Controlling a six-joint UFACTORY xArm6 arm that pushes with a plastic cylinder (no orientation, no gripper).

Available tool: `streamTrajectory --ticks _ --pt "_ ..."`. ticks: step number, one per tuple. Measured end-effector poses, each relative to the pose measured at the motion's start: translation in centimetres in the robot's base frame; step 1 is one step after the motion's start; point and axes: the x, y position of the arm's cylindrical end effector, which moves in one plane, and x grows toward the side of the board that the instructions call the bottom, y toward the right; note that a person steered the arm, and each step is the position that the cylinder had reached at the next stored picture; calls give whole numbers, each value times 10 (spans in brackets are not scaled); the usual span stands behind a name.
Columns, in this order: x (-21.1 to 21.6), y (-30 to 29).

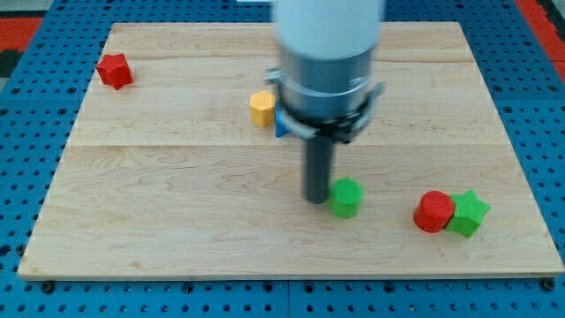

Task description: Push the red star towards the center right

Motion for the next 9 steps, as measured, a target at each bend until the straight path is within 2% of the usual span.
streamTrajectory --ticks 1,2,4,5,6,7,9 --pt "9 17" --pt "-62 -61" --pt "-81 -304" --pt "-172 -337" --pt "-243 -337" --pt "-233 -227" --pt "-282 -257"
